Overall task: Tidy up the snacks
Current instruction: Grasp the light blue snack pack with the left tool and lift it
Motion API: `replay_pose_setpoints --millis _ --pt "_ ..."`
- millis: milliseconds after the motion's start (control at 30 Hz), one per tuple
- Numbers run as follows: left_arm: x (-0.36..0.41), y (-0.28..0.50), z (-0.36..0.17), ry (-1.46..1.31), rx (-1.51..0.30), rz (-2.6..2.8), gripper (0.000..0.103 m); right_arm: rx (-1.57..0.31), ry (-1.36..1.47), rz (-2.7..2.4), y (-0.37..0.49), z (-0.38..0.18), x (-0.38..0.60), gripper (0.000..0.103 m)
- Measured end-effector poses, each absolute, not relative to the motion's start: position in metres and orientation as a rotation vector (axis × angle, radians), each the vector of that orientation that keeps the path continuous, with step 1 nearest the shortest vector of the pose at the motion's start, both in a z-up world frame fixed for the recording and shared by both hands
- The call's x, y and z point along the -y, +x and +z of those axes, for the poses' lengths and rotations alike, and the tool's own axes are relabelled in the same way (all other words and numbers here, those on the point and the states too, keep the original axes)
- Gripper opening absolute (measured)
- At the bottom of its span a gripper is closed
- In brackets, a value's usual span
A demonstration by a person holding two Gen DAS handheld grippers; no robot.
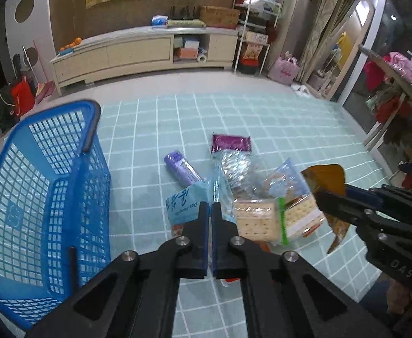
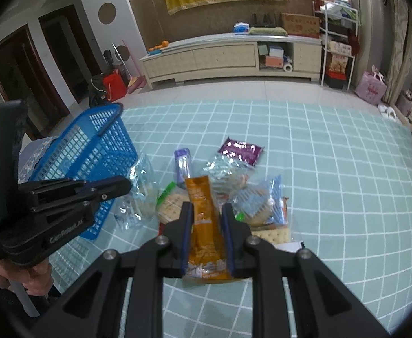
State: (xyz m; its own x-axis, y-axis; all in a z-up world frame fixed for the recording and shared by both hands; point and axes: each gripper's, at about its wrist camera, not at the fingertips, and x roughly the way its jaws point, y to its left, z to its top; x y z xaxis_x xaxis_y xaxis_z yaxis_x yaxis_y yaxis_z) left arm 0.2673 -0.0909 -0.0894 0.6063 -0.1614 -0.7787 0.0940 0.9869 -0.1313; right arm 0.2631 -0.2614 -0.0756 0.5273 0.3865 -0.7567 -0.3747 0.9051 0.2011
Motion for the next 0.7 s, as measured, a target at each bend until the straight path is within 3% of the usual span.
replay_pose_setpoints --millis 700 --pt "0.017 0.203 0.036 -0.117 -0.659 -0.168 0.001 -0.771 -0.073 0.492 0.237 0.017 0.183 0.024"
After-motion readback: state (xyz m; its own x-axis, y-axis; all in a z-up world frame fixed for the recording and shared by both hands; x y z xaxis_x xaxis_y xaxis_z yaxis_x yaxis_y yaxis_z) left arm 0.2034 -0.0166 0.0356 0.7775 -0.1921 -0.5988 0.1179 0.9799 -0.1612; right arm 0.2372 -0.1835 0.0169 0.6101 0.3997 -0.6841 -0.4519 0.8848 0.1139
